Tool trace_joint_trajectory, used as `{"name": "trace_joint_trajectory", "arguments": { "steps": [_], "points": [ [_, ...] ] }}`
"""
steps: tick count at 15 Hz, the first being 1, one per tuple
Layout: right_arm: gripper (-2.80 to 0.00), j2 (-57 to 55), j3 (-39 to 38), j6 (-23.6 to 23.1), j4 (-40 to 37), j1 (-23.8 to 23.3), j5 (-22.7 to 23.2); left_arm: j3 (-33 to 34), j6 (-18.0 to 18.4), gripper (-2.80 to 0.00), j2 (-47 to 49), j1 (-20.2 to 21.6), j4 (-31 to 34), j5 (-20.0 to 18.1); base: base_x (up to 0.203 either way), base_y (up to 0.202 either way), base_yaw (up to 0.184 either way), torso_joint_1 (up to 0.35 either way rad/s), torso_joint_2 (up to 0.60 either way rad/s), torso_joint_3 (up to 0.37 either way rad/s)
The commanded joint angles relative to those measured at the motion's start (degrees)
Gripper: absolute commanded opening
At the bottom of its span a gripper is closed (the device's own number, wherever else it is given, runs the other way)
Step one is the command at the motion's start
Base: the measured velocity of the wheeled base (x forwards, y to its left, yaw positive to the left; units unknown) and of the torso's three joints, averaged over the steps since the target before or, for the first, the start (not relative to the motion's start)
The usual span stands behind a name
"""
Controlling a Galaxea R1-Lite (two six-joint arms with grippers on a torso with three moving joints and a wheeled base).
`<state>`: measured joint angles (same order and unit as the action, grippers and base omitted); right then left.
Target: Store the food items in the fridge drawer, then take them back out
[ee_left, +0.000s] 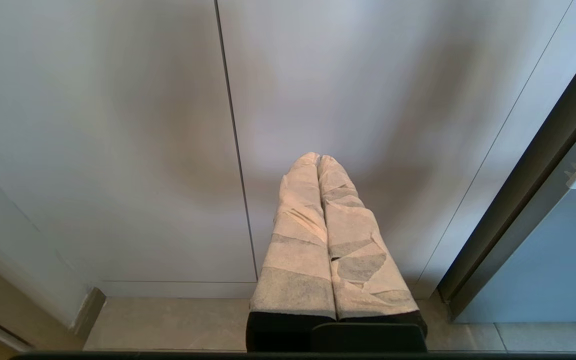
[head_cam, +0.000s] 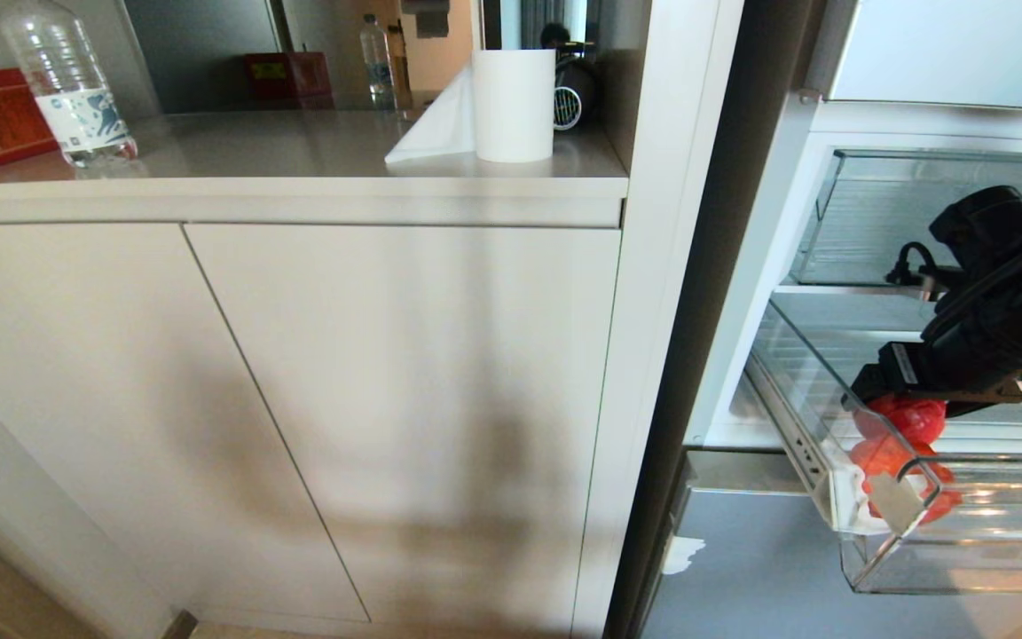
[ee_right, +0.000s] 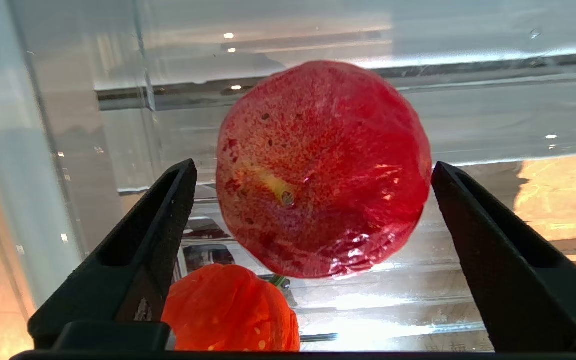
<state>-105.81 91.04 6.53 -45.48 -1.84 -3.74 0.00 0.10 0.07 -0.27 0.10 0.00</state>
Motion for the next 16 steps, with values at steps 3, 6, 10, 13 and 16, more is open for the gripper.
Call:
{"name": "trace_joint_trajectory", "arguments": {
  "steps": [3, 6, 10, 13, 16],
  "points": [
    [-2.80, -0.1, -1.9, 0.1, 1.1, 0.0, 0.0, 0.0, 0.0, -2.80, 0.0, 0.0, 0.0, 0.1, 0.000, 0.000, 0.000, 0.000, 0.00, 0.000],
    [-2.80, 1.0, -2.1, 0.1, 1.2, 0.0, 0.1, 0.0, 0.0, -2.80, 0.0, 0.0, 0.0, 0.0, 0.000, 0.000, 0.000, 0.000, 0.00, 0.000],
    [-2.80, 10.1, -3.9, -0.1, 1.1, 0.5, 0.4, 0.0, 0.0, -2.80, 0.0, 0.0, 0.0, 0.0, 0.000, 0.000, 0.000, 0.000, 0.00, 0.000],
    [-2.80, 21.1, -7.0, -0.4, 1.1, 2.0, 0.5, 0.0, 0.0, -2.80, 0.0, 0.0, 0.0, 0.0, 0.000, 0.000, 0.000, 0.000, 0.00, 0.000],
    [-2.80, 33.4, -12.2, -0.5, 1.7, 4.0, 0.9, 0.0, 0.0, -2.80, 0.0, 0.0, 0.0, 0.0, 0.000, 0.000, 0.000, 0.000, 0.00, 0.000]
  ]
}}
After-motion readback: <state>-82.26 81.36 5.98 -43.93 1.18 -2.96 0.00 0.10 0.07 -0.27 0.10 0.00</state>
